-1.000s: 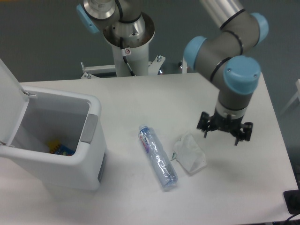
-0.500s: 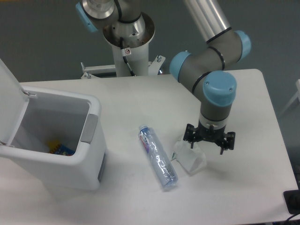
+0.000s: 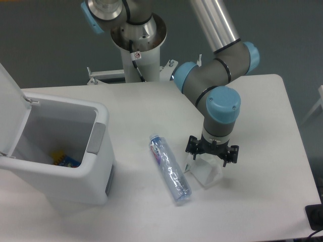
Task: Place the trash in the trash can
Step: 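Close the gripper on the white tissue and lift it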
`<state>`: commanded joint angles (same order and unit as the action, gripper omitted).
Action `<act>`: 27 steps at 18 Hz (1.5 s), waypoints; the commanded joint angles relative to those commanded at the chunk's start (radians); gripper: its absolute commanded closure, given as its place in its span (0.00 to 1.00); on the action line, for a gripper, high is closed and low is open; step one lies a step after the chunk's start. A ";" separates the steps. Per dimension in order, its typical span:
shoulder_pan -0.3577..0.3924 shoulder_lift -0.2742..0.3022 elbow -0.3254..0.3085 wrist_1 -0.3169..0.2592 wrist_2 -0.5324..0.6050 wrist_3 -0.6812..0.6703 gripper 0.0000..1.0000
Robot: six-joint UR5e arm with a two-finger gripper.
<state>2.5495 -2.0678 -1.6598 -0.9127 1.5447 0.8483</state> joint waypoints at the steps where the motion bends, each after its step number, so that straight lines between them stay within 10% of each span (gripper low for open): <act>1: 0.000 -0.002 -0.002 0.000 0.000 0.000 0.21; 6: -0.006 -0.009 0.003 0.000 -0.002 -0.028 0.72; 9: -0.005 -0.005 0.011 0.000 -0.005 -0.047 0.83; 27: 0.048 0.083 0.078 -0.002 -0.230 -0.178 0.87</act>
<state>2.5970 -1.9851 -1.5815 -0.9143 1.3150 0.6705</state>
